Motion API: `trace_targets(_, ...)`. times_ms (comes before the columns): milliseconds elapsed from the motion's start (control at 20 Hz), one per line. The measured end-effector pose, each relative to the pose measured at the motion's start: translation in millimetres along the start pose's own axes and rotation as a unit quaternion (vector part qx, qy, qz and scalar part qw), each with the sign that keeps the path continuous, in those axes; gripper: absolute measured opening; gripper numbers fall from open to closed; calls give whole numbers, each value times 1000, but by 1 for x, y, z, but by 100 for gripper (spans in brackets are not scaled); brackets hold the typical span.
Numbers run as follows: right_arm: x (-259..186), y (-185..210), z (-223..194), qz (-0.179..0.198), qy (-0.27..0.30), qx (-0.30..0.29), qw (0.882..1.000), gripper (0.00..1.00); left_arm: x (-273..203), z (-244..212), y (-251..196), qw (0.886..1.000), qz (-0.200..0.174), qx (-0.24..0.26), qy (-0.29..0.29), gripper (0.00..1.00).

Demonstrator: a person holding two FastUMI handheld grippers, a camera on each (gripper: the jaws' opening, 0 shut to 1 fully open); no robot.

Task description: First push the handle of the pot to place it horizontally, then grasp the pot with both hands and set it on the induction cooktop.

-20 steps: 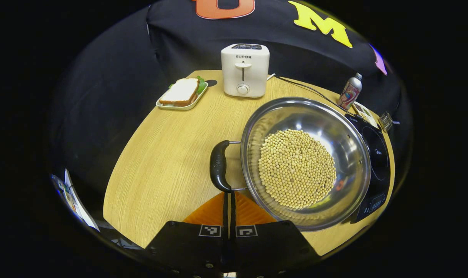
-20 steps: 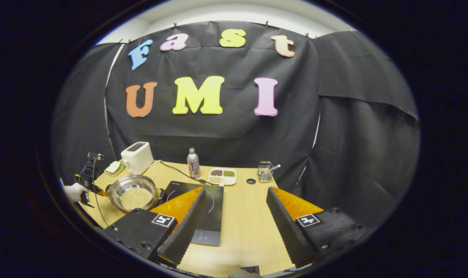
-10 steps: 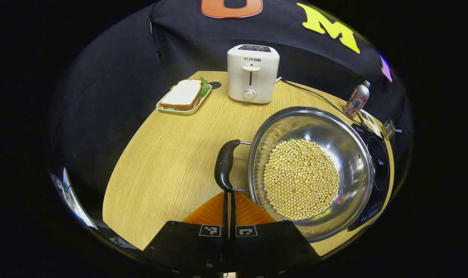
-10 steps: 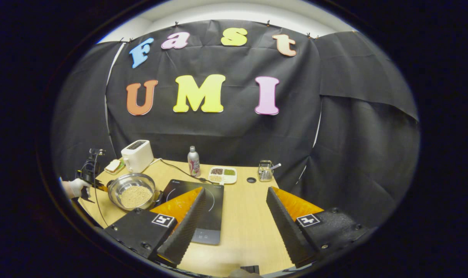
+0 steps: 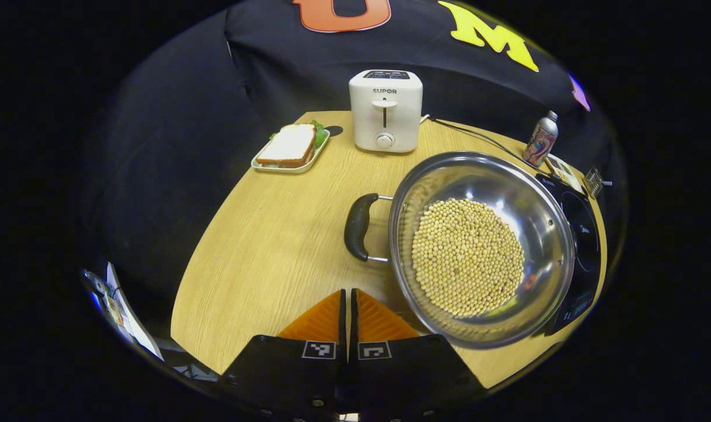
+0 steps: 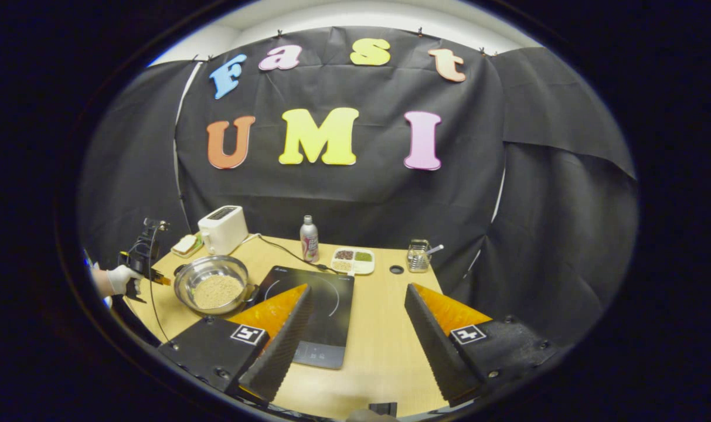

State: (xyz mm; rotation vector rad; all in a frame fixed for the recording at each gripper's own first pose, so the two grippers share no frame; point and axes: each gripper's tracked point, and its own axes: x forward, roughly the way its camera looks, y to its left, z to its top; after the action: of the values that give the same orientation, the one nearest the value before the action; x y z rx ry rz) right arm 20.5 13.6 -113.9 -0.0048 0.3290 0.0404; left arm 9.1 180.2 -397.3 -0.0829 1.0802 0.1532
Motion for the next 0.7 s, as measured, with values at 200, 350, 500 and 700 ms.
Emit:
trace_targets(200,14,31,-9,62,15,-2,998,100,-46,3,11,998,16,-12,-58,0)
trace_targets(350,36,65,-28,93,42,-2,995,96,-68,20,13,995,13,7,-103,11)
trace_targets(500,59,112,-46,118,73,-12,990,96,-63,39,10,991,-1,36,-129,66)
trace_targets(700,102,171,-66,131,115,-10,985,99,-40,65,5,989,-32,46,-137,98)
